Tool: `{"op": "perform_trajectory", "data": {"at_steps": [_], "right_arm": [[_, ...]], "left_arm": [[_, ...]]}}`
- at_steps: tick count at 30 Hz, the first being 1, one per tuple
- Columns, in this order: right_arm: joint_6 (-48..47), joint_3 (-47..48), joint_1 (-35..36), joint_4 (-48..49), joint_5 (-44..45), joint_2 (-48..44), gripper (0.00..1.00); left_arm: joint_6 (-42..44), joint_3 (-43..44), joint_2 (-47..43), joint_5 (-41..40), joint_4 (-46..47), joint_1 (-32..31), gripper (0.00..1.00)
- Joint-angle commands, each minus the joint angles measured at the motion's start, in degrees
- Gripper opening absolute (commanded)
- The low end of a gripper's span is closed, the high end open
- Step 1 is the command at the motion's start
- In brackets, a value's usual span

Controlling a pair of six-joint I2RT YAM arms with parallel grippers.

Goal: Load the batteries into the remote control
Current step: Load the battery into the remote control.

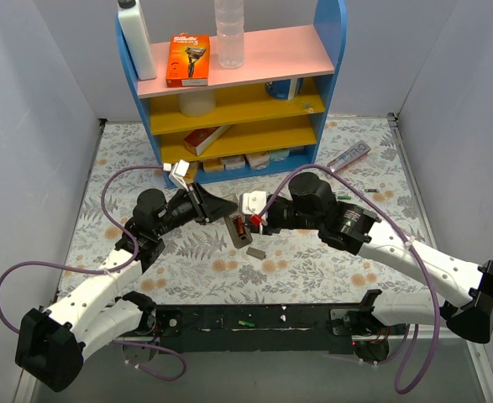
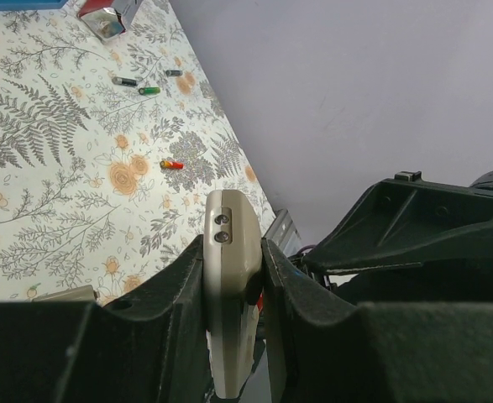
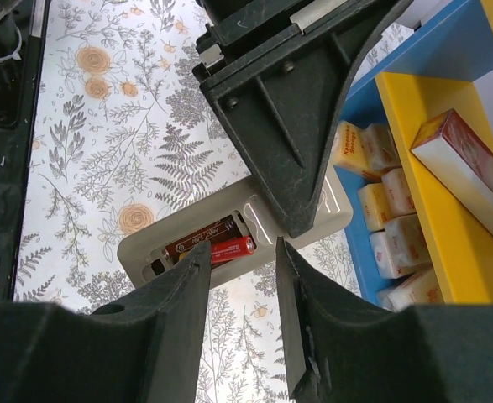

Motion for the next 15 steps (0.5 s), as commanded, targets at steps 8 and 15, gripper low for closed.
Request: {"op": "perform_trajectory", "data": {"at_steps": [8, 15], "right_arm": [[-0.27, 2.56, -0.19, 1.41, -1.26, 1.9, 0.41], [-0.01, 2.48, -0.19, 1.41, -1.17, 3.13, 0.35]], "left_arm": [[0.9, 3.08, 0.07, 2.49, 0.75, 0.43, 0.0], [0.81, 3.08, 0.24, 2.67, 1.01, 0.35, 0.0]]}}
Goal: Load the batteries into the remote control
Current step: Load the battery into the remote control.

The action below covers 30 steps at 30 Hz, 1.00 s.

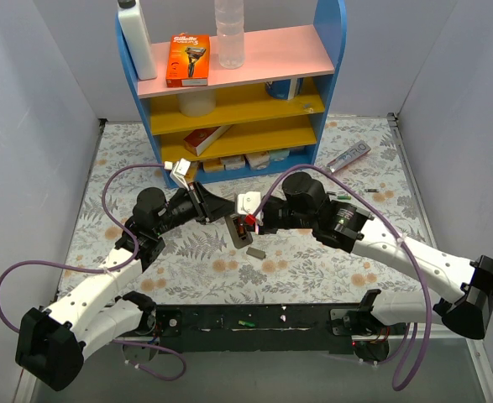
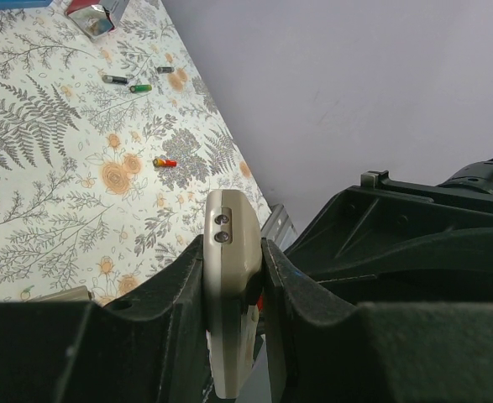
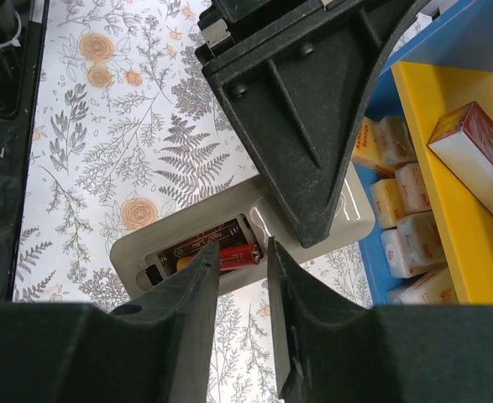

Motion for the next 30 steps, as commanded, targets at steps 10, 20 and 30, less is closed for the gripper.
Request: {"op": "perform_trajectory", "data": {"at_steps": [10, 20, 30], "right_arm": [[-2.62, 3.88, -0.16, -3.97, -0.95, 2.63, 0.32], [-7.02, 5.9, -0.16, -9.51, 0.54, 4.57, 0.3], [-9.48, 7.22, 0.01, -10.74, 3.0, 6.15, 0.29]], "left_arm": [[0.5, 2.43, -0.61, 0.9, 1.08, 0.43, 0.0], [-0.11, 2.69, -0.26, 2.04, 1.95, 0.43, 0.0], [-0.2, 3.05, 0.62, 4.41, 3.1, 0.52, 0.0]]}}
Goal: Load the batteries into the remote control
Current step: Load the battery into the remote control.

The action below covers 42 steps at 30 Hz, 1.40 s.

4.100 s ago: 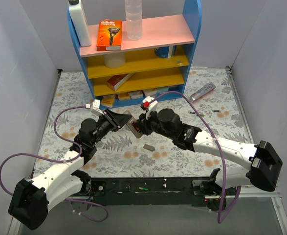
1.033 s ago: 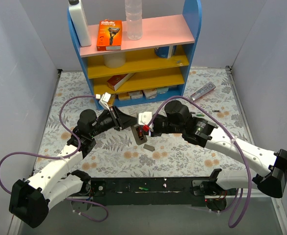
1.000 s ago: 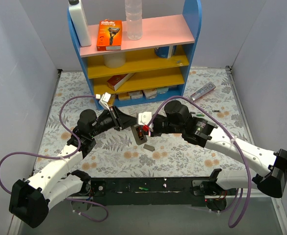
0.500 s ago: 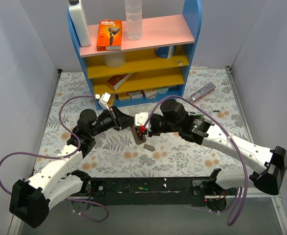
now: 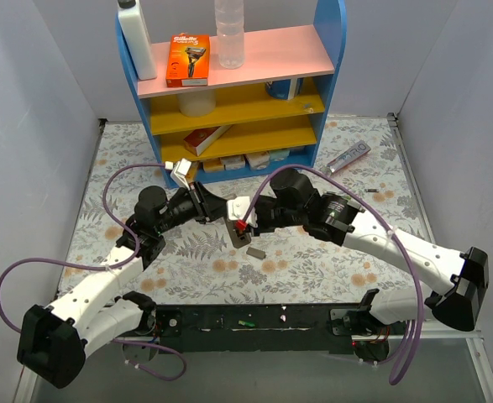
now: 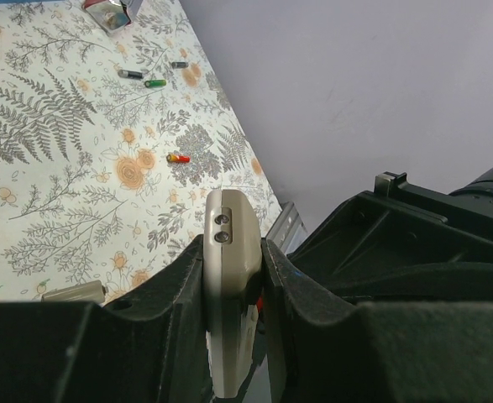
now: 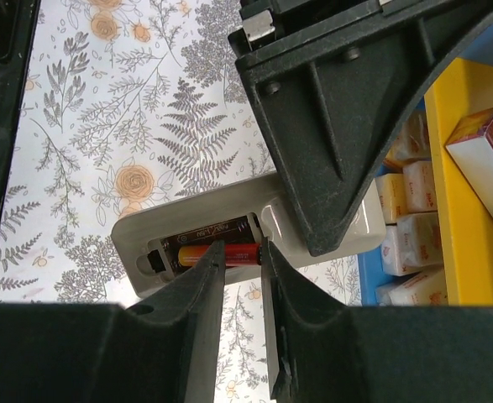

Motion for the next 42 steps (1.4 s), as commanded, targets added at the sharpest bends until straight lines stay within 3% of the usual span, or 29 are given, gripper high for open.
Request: {"op": "perform_trajectory", "data": {"at_steps": [1, 22, 30, 33, 36, 42], "right_arm": [[-2.83, 2.15, -0.05, -3.22, 3.52, 1.63, 0.29], [-4.69, 3.03, 1.0, -3.49, 3.35, 2.86, 0.29], [-1.35, 3.21, 1.09, -0.76, 3.53, 1.28, 0.42], [0.67, 3.12, 1.09, 0.46, 3.88, 0.49, 0.55], [3.13, 2.68, 1.09, 2.66, 3.97, -0.74, 0.61], [7.18, 0.4, 1.09, 7.32, 4.23, -3.2, 0.6]], "left_arm": [[-0.97, 3.22, -0.25, 4.37, 3.89, -0.02, 0.0], [-0.7, 3.84, 0.36, 5.61, 3.01, 0.15, 0.0], [0.18, 2.96, -1.22, 2.18, 0.2, 0.24, 0.0], [0.27, 2.52, -1.48, 1.12, -0.86, 0.15, 0.0], [0.27, 2.43, -1.92, -0.19, -1.65, 0.33, 0.0], [0.27, 2.34, -2.28, -1.69, -2.79, 0.33, 0.0]]}}
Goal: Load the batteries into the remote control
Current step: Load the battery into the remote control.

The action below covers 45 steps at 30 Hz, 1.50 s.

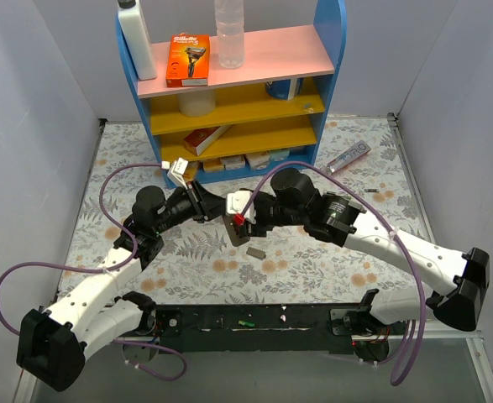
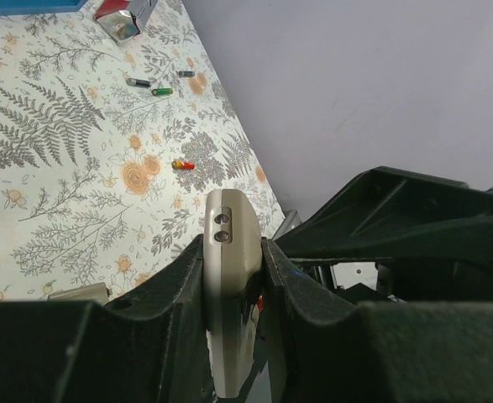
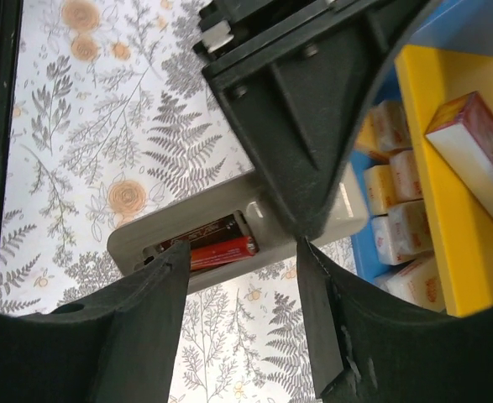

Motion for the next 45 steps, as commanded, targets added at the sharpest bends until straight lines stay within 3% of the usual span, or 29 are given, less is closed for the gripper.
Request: {"op": "perform_trajectory", "data": {"at_steps": [1, 15, 45], "right_arm": [[3.92, -1.05, 0.0, 7.48, 0.43, -3.8, 0.59], [3.05, -1.23, 0.0, 6.43, -2.21, -2.04, 0.42], [-0.99, -1.66, 3.07, 3.26, 5.7, 0.34, 0.47]], "left_arm": [[-0.17, 1.9, -1.57, -0.27, -0.98, -0.15, 0.0], [-0.44, 1.99, -2.1, -0.36, -0.8, -0.07, 0.0], [-1.05, 1.99, -2.28, -0.36, -0.28, 0.55, 0.0]]}}
